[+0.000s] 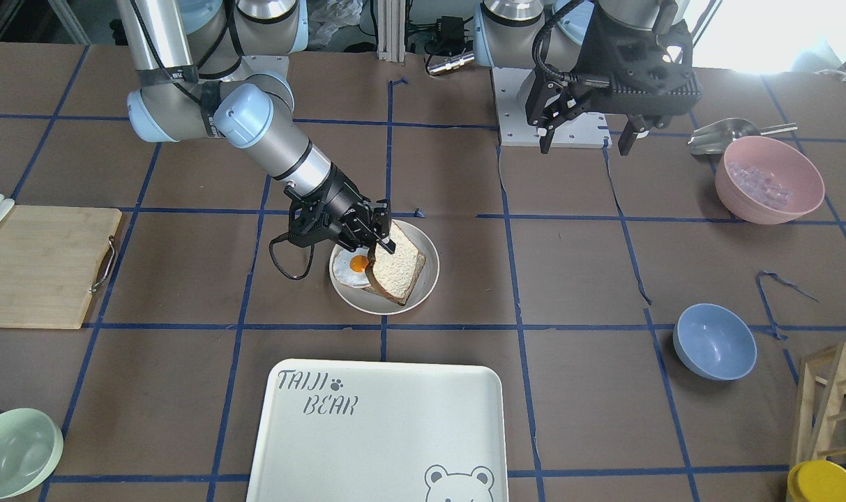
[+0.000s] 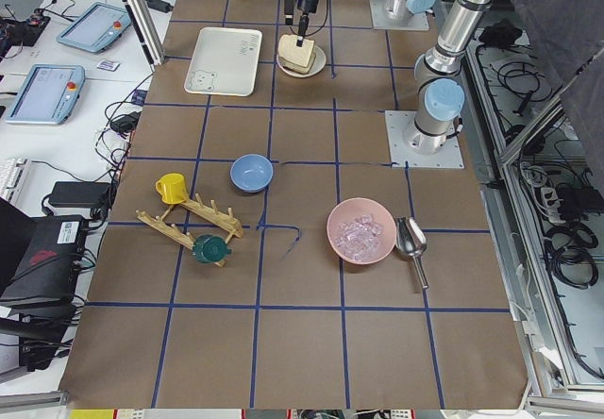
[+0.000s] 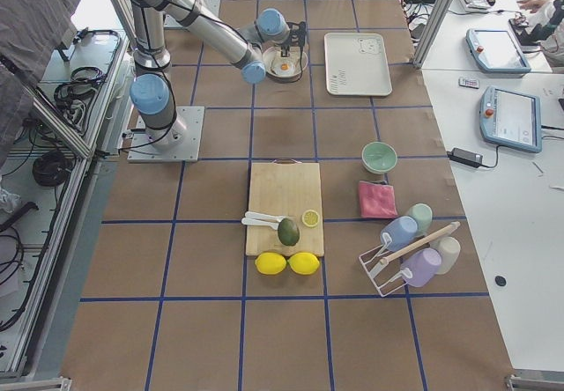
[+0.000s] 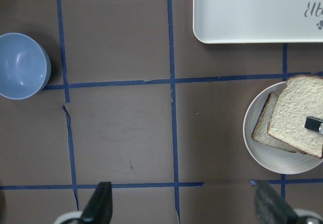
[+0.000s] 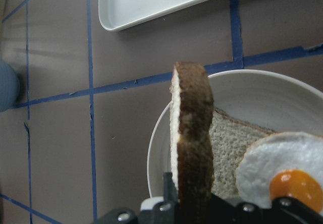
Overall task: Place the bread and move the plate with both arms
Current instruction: 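Carry the bread slice with the right gripper over the egg plate, then lower the bread onto the egg and open the right gripper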
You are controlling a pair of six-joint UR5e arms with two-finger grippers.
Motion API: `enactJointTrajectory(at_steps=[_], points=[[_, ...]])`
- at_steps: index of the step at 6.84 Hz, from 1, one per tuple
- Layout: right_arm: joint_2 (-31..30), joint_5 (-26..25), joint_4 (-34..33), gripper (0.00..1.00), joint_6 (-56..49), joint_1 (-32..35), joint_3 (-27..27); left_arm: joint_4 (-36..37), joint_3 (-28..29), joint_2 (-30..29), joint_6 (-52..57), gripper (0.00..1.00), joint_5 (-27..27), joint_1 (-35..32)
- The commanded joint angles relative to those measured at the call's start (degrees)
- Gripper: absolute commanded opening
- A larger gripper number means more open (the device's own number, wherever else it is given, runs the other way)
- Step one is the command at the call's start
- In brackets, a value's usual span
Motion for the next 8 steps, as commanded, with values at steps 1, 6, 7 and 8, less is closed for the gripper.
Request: enactJointTrajectory(at_steps=[1, 6, 7, 8], points=[[0.09, -0.04, -2.08, 0.0, -0.18, -0.38, 1.78, -0.09, -0.15, 0.0, 0.0, 1.0, -0.1, -0.04], [-0.7, -8.81, -1.9, 0.74, -0.26, -0.82, 1.78, 0.0, -0.41, -0.53, 0.35, 1.0, -0.19, 0.05], [-1.14, -10.31, -1.55, 0.85, -0.35, -0.91, 1.7, -0.09, -0.41, -0.44, 0.35, 1.0, -0.1, 0.05], [-1.32, -11.8, -1.37, 1.0, -0.44, -0.82, 1.61, -0.18, -0.5, -0.27, 0.35, 1.0, -0.01, 0.05]])
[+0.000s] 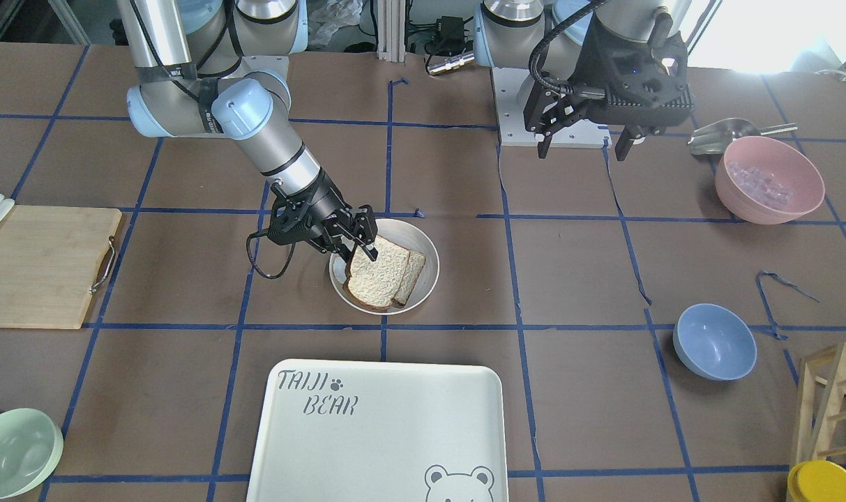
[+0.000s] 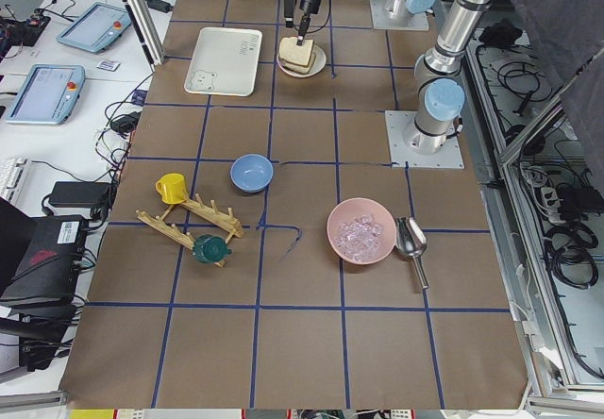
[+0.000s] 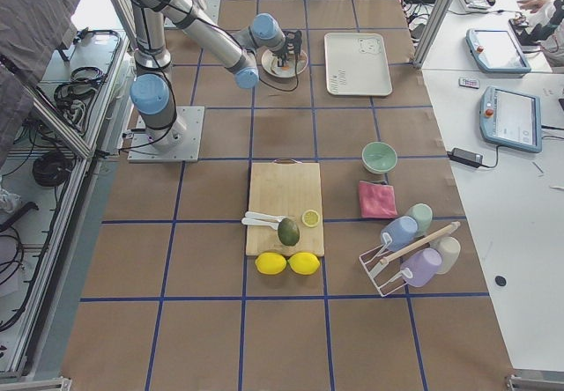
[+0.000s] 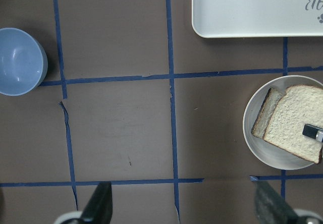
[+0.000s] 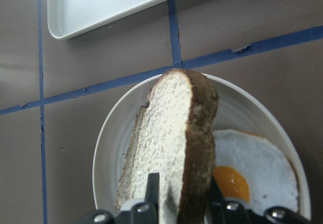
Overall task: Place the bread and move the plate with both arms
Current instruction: 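Lower the bread onto the egg and open the right gripper, then raise the right gripper away while the left gripper reaches toward the plate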
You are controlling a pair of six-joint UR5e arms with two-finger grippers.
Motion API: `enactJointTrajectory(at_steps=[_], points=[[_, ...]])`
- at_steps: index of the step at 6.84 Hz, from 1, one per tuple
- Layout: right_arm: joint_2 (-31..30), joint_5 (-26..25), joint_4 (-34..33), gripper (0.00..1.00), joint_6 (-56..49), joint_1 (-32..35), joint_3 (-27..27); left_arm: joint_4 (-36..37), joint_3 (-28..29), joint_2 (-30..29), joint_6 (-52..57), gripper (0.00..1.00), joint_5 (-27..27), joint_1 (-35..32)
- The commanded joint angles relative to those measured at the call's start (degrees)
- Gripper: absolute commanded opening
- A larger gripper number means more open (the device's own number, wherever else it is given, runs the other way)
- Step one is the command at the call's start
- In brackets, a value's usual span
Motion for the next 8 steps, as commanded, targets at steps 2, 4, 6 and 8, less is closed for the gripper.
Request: enactJointTrajectory(at_steps=[2, 4, 6, 8], points=[[-1.92, -2.05, 6.08, 1.0, -0.09, 0.22, -2.97, -0.27, -0.07, -0.02, 0.0, 1.0, -0.17, -0.01], [-6.05, -3.62, 30.59, 1.0, -0.61, 0.22, -15.48, -0.18, -0.5, -2.29, -1.22, 1.0, -1.75, -0.01], [-5.19, -10.61, 61.35, 1.0, -7.69, 0.05, -40.13, 0.95, -5.23, -4.32, -13.3, 0.97, -4.38, -1.14], [-2.46, -19.75, 75.69, 1.0, -17.81, -1.61, -54.63, 12.24, -14.26, -7.13, -30.42, 0.95, -4.39, -9.37]])
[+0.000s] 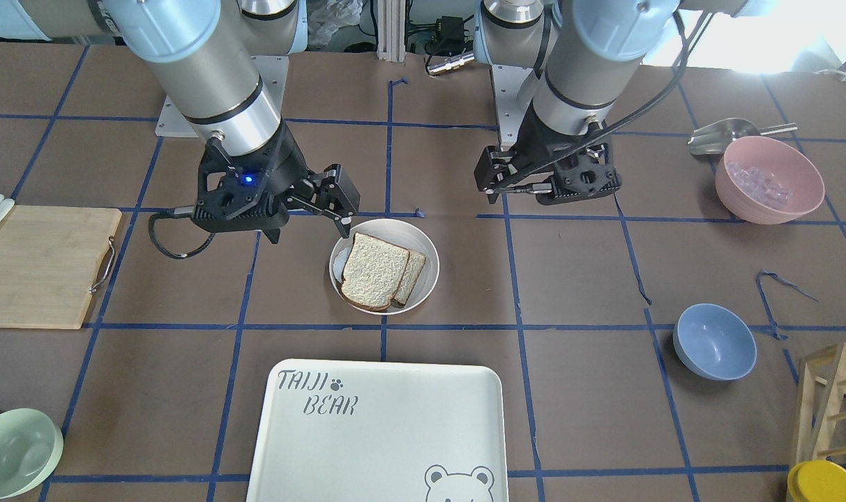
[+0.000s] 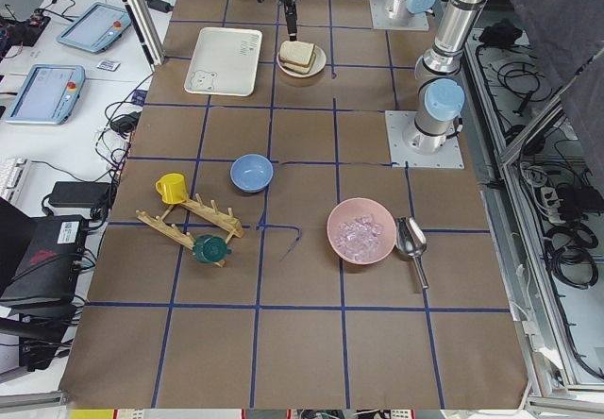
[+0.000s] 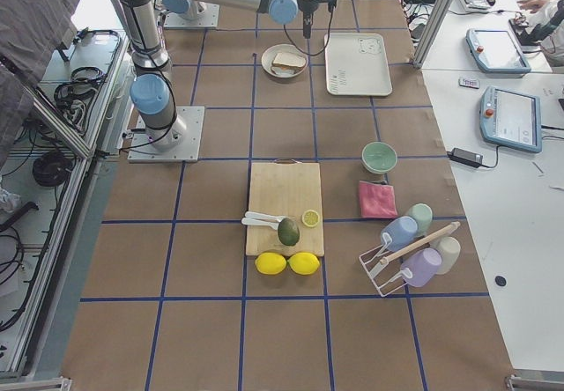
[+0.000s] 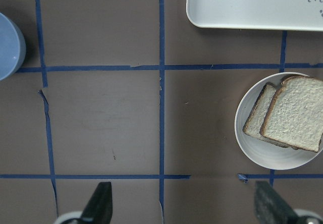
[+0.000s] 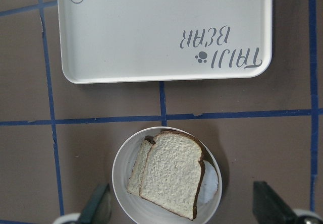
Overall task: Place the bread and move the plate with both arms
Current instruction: 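Raise the right gripper away while the left gripper reaches toward the plate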
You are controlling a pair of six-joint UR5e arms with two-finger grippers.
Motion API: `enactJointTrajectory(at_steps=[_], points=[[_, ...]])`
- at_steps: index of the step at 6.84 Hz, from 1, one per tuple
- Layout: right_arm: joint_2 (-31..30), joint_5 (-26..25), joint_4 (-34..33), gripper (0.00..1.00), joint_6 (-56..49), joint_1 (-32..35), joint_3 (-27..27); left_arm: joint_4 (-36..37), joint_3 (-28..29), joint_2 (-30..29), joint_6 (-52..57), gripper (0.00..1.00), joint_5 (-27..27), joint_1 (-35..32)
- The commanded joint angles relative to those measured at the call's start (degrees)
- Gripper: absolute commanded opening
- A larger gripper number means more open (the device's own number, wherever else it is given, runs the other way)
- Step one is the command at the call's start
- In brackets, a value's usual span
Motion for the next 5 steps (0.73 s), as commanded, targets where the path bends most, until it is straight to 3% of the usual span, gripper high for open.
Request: enactJointTrajectory(at_steps=[1, 2, 4, 5], points=[[0.71, -6.76, 12.71, 1.0, -9.08, -2.88, -8.16, 11.01, -10.85, -2.83, -13.74, 0.95, -0.11, -6.83], [-1.65, -7.02, 19.97, 1.0, -14.25, -3.42, -8.07, 17.85, -16.3, -4.06, -16.65, 0.95, -2.89, -7.2], [-4.48, -9.48, 19.09, 1.0, -15.71, -3.51, -7.81, 29.21, -23.19, -7.74, -22.45, 0.94, -6.96, -7.2], [-4.83, -10.01, 18.73, 1.0, -13.71, -4.56, -5.46, 31.08, -23.56, -9.68, -22.65, 0.85, -6.96, -7.29]])
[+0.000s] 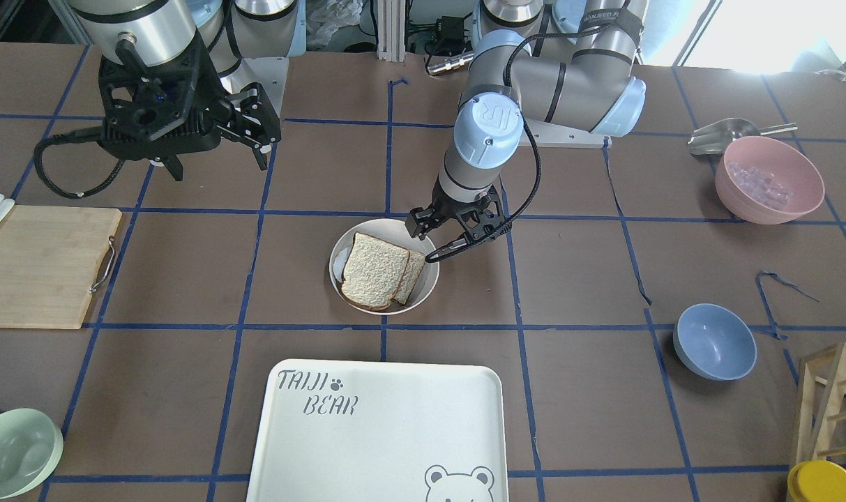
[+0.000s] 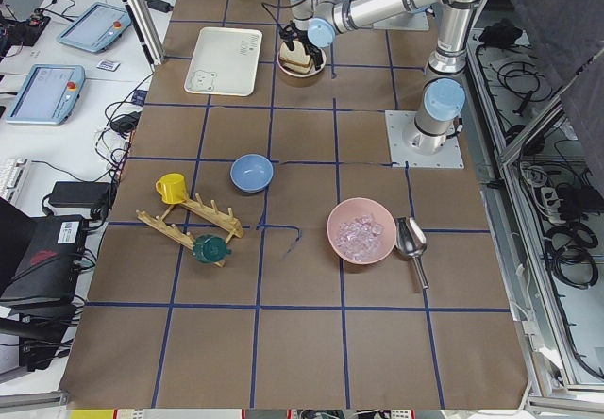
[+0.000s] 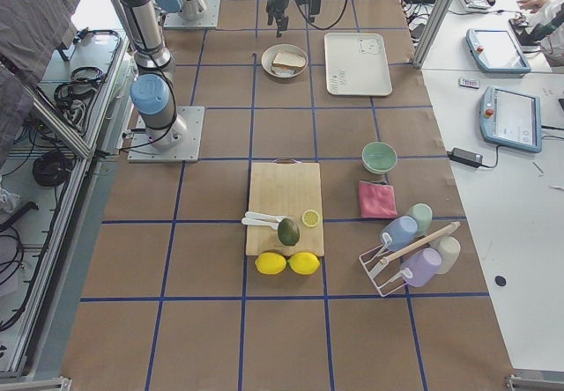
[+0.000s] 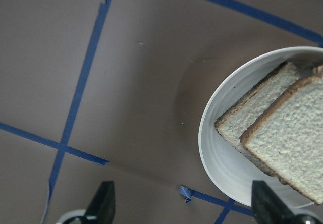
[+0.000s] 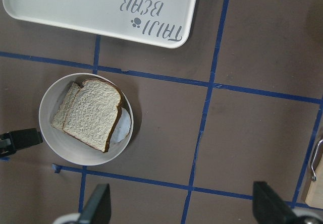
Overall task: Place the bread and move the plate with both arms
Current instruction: 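Grip the plate rim with the left gripper and slide it onto the tray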
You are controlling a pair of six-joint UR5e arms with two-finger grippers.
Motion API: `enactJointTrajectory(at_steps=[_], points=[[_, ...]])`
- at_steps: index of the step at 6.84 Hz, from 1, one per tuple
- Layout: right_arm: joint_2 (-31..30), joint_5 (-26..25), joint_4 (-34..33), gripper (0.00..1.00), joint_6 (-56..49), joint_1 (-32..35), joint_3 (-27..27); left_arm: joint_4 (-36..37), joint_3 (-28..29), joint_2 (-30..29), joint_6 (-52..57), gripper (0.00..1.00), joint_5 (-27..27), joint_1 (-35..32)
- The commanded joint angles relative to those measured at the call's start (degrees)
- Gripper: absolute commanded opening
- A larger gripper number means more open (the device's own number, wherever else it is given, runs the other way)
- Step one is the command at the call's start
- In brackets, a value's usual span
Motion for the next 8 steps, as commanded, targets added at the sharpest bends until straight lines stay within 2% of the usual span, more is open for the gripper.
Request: enactJointTrajectory(at_steps=[1, 2, 4, 5, 6, 8], points=[[-0.63, -1.01, -1.06, 1.0, 0.59, -1.92, 2.37, 5.5, -1.8, -3.92, -1.61, 0.82, -0.82, -0.11], [-0.97, -1.01, -0.89, 1.0, 1.19, -2.97, 2.38, 5.78, -1.8, -4.89, -1.7, 0.78, -2.48, -0.46], [-1.33, -0.74, -1.5, 1.0, 0.4, -3.42, 2.55, 5.69, -1.8, -5.16, -1.18, 0.38, -2.49, -0.64], [-1.33, -0.83, -2.03, 1.0, 0.4, -3.51, 2.55, 5.78, -1.8, -4.99, -0.74, 0.15, -2.41, -0.64], [-1.33, -0.92, -2.55, 1.0, 0.4, -3.51, 2.55, 5.95, -1.8, -4.9, -0.56, 0.0, -2.49, -0.64], [-1.42, -1.01, -2.3, 1.0, 0.4, -3.51, 2.55, 6.13, -1.45, -4.2, 1.27, 0.0, -2.32, -0.55]])
